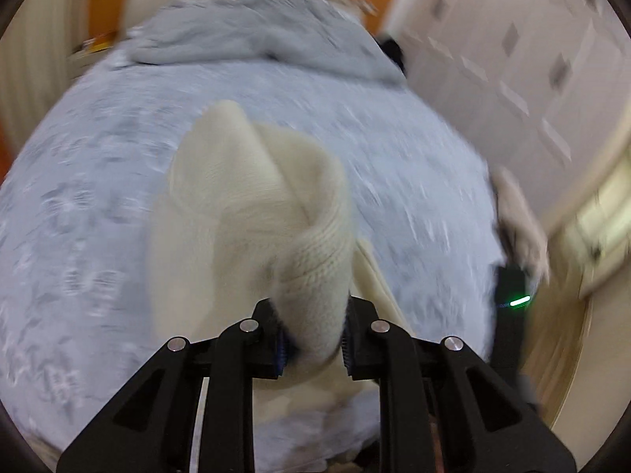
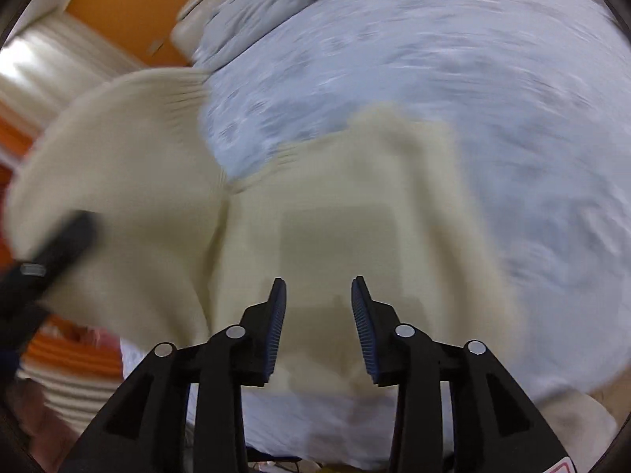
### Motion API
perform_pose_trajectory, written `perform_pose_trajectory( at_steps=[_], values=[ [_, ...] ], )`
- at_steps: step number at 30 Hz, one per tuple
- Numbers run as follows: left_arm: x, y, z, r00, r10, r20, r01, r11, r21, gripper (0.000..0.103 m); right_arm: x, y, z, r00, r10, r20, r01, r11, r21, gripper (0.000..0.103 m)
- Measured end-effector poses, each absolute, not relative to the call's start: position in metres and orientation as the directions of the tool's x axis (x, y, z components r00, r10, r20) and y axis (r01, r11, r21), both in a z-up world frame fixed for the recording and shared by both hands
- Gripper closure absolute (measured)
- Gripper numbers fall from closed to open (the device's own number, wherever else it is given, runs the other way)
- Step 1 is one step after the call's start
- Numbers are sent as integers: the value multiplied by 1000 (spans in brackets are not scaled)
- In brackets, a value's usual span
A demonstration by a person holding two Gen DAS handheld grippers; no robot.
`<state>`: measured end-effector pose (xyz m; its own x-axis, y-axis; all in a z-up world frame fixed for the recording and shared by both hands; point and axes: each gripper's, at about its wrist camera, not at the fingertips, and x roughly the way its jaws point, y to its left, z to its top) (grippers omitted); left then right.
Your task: Fold small clothes
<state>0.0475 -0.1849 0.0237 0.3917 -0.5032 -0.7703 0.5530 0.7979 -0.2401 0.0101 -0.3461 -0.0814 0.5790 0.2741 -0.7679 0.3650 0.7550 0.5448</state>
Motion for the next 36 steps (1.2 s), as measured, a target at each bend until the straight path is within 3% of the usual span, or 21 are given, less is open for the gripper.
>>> perform_pose_trajectory(
  at_steps=[5, 7, 8, 10, 11, 12, 15, 20, 26, 27, 28, 29, 30, 33, 34, 36],
  values=[
    [10, -237, -58, 326, -349, -878, 610, 788, -87, 81, -31, -381, -98, 579, 255, -775, 428, 714, 554, 64],
    [-4, -237, -64, 366, -306, -879, 628, 778, -9, 75, -40, -386, -101, 590, 259, -765, 427, 704, 567, 56],
    [-12, -228, -65, 387, -309, -869, 637, 770, 10, 70, -42, -388, -100, 600, 266, -755, 417, 701, 579, 49],
    [-25, -210, -54, 420, -345, -840, 655, 756, 16, 49, -41, -386, -96, 616, 289, -732, 390, 696, 603, 41],
    [-35, -200, -46, 453, -359, -816, 658, 752, 34, 30, -38, -383, -93, 624, 308, -718, 370, 692, 619, 32],
    [-42, -192, -40, 491, -358, -794, 649, 758, 60, 16, -34, -376, -91, 631, 327, -704, 354, 686, 635, 30],
    [-48, -159, -39, 560, -320, -764, 600, 793, 107, 12, -11, -361, -88, 630, 370, -683, 330, 668, 666, 24],
    [-19, -123, -76, 510, -180, -841, 451, 889, 83, 12, 28, -337, -94, 568, 437, -697, 323, 661, 677, 23],
    [9, -109, -93, 458, -202, -866, 377, 926, -17, 15, 59, -299, -85, 510, 427, -746, 280, 738, 614, 18],
    [11, -108, -98, 442, -203, -874, 375, 927, -25, 28, 65, -294, -89, 488, 422, -764, 278, 755, 594, 24],
    [14, -109, -105, 413, -205, -887, 377, 926, -39, 38, 71, -289, -93, 475, 402, -783, 270, 780, 564, 60],
    [18, -109, -112, 366, -198, -909, 373, 927, -52, 53, 74, -289, -94, 463, 372, -804, 263, 809, 526, 82],
    [21, -107, -116, 336, -211, -918, 364, 928, -80, 61, 74, -293, -91, 470, 367, -802, 253, 815, 521, 83],
    [21, -106, -113, 322, -245, -915, 380, 918, -111, 74, 47, -330, -43, 649, 394, -651, 199, 738, 645, 90],
    [20, -107, -112, 324, -245, -914, 388, 915, -108, 74, 35, -341, -32, 682, 378, -626, 190, 735, 651, 90],
    [16, -114, -113, 323, -239, -916, 401, 911, -96, 79, 20, -361, -38, 685, 343, -642, 231, 734, 639, 90]
  ],
)
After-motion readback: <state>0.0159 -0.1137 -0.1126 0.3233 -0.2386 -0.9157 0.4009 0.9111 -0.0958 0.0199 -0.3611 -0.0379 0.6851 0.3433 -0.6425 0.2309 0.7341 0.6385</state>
